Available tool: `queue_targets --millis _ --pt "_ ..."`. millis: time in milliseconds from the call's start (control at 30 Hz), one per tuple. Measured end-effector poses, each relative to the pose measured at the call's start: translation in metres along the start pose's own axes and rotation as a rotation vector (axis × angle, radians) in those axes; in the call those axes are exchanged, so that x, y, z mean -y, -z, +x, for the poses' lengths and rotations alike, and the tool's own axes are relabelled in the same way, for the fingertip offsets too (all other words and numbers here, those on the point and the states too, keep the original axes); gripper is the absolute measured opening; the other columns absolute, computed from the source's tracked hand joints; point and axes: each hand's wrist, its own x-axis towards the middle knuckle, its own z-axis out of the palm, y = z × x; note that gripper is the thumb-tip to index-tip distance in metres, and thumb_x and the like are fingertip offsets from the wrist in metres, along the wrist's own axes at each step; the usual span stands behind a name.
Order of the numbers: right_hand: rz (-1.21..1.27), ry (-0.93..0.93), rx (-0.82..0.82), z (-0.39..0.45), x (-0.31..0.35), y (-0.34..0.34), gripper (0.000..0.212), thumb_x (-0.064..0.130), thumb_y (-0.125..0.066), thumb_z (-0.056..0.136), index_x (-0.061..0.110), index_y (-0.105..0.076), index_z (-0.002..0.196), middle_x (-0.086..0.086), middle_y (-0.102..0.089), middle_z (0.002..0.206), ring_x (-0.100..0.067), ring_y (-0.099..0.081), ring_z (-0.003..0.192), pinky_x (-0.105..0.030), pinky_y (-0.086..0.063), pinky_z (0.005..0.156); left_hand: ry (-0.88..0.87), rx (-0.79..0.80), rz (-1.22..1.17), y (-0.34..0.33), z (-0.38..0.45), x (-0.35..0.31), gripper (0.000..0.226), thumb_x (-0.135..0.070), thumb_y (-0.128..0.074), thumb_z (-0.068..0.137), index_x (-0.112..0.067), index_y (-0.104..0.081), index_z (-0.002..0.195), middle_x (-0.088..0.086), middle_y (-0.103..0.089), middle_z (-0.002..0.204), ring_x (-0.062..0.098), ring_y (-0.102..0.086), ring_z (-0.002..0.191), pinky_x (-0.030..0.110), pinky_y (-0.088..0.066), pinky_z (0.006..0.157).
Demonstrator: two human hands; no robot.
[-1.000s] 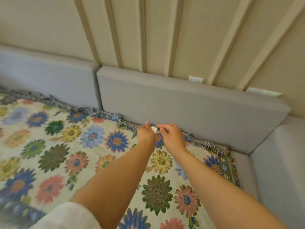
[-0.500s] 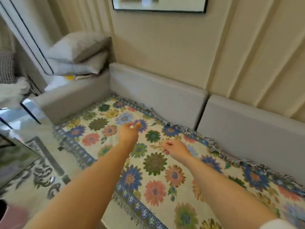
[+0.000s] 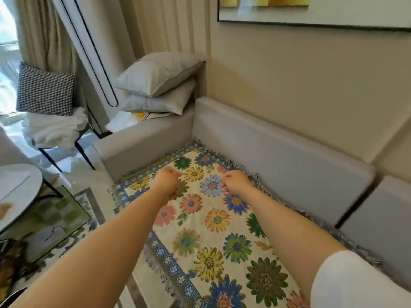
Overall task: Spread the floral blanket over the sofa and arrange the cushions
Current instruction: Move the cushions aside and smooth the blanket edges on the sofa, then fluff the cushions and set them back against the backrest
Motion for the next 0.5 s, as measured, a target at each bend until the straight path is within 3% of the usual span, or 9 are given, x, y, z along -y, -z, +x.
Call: queue_targets --millis 33,133,200,267,333,500 --pt "0.008 0.012 0.006 0.016 0.015 -0.009 0.033 0.008 -0.04 0.094 -0.016 -0.059 0.105 -0.027 -0.054 0.084 -0.024 -0.048 0.072 -0.035 -0.044 0.058 -0.006 0.015 -0.01 0.012 0.017 -0.002 0.028 -0.007 -0.036 0.1 -0.012 -0.049 0.076 0.008 -0.045 0.057 0.018 -0.036 0.045 0.024 -0.029 0.043" --pt "-0.014 -0.002 -0.003 0.063 0.053 -0.031 0.025 0.015 -0.042 0.096 0.007 -0.063 0.086 -0.012 -0.061 0.086 -0.023 -0.054 0.079 -0.032 -0.044 0.064 -0.034 0.025 -0.013 0.039 0.076 -0.003 0.028 -0.007 -0.038 0.1 -0.011 -0.051 0.075 0.009 -0.047 0.059 0.019 -0.037 0.047 0.024 -0.031 0.043" --pt "0.01 -0.004 -0.024 0.098 0.083 -0.047 0.022 0.015 -0.041 0.097 0.008 -0.057 0.083 -0.01 -0.057 0.081 -0.023 -0.051 0.079 -0.032 -0.042 0.066 -0.048 0.02 0.0 0.059 0.124 -0.004 0.024 -0.005 -0.036 0.099 -0.007 -0.053 0.083 0.007 -0.042 0.057 0.018 -0.03 0.045 0.023 -0.026 0.043" --pt "0.06 -0.014 -0.076 0.138 0.115 -0.064 0.023 0.017 -0.04 0.098 0.006 -0.059 0.092 -0.008 -0.056 0.076 -0.024 -0.05 0.08 -0.033 -0.041 0.069 -0.075 0.038 0.029 0.082 0.179 -0.011 0.021 -0.004 -0.038 0.098 -0.006 -0.053 0.085 0.006 -0.04 0.058 0.018 -0.028 0.045 0.023 -0.025 0.043" --pt "0.098 -0.008 -0.132 0.176 0.15 -0.082 0.032 0.019 -0.04 0.099 -0.002 -0.062 0.109 -0.012 -0.056 0.082 -0.025 -0.05 0.08 -0.034 -0.04 0.069 -0.102 0.062 0.054 0.109 0.23 -0.024 0.026 -0.004 -0.042 0.097 -0.008 -0.054 0.074 0.007 -0.041 0.057 0.019 -0.03 0.046 0.024 -0.027 0.043" --pt "0.196 -0.04 -0.138 0.263 0.245 -0.128 0.046 0.024 -0.039 0.099 -0.012 -0.048 0.128 -0.013 -0.045 0.086 -0.023 -0.046 0.07 -0.032 -0.036 0.059 -0.161 0.051 0.144 0.194 0.35 -0.095 0.03 -0.006 -0.044 0.094 -0.01 -0.044 0.065 0.009 -0.036 0.057 0.022 -0.032 0.046 0.026 -0.028 0.045"
